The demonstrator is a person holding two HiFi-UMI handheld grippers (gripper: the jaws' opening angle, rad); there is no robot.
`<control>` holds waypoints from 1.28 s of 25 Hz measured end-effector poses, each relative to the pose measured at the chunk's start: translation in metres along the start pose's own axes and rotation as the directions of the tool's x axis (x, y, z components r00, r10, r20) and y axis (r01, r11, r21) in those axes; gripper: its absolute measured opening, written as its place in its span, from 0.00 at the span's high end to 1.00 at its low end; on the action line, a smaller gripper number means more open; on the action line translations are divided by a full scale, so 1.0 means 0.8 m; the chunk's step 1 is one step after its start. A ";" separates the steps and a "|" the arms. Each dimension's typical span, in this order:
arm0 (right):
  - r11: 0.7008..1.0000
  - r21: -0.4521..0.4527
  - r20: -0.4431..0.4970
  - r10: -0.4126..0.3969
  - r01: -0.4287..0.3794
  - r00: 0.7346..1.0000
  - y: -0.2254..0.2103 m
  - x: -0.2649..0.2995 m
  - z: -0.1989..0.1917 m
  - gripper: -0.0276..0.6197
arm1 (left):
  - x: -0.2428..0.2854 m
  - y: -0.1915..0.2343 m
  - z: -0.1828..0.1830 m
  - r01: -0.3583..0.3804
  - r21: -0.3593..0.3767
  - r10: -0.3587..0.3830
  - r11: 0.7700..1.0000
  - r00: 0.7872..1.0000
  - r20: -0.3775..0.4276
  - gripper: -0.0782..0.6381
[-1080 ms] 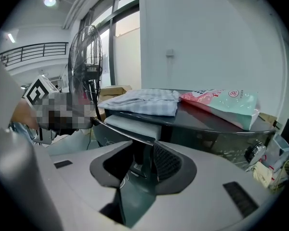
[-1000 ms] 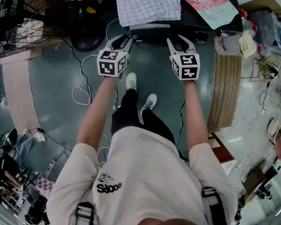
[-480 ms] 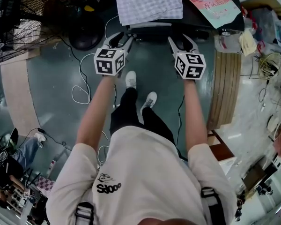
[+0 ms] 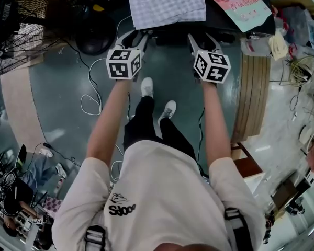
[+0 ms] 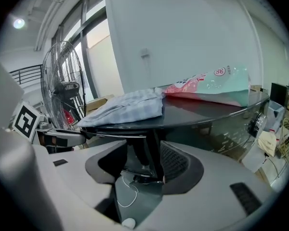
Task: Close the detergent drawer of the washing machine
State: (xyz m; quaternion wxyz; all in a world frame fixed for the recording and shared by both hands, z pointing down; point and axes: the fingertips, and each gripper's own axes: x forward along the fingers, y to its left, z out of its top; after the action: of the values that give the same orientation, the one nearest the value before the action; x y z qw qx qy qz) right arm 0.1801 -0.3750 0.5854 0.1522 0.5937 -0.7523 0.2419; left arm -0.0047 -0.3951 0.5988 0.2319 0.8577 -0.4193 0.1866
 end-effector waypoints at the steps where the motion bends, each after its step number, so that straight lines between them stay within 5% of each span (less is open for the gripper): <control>1: 1.000 0.003 0.000 -0.004 0.004 1.000 0.000 0.001 0.001 0.64 | 0.001 0.001 0.001 0.003 0.004 -0.003 1.000 1.000 0.001 0.69; 7: 0.996 0.090 0.012 0.007 -0.008 1.000 -0.001 0.006 0.000 0.64 | 0.004 0.008 0.002 0.035 -0.041 -0.034 0.999 0.999 0.021 0.66; 32: 0.991 0.113 -0.012 -0.076 0.077 0.997 -0.011 0.009 0.004 0.58 | 0.010 0.010 0.009 0.060 -0.005 -0.060 0.998 0.998 0.026 0.64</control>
State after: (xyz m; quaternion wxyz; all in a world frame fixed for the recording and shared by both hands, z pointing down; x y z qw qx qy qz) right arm 0.1872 -0.3847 0.5880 0.1304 0.6290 -0.7132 0.2806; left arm -0.0053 -0.4087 0.5986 0.2344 0.8716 -0.3968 0.1671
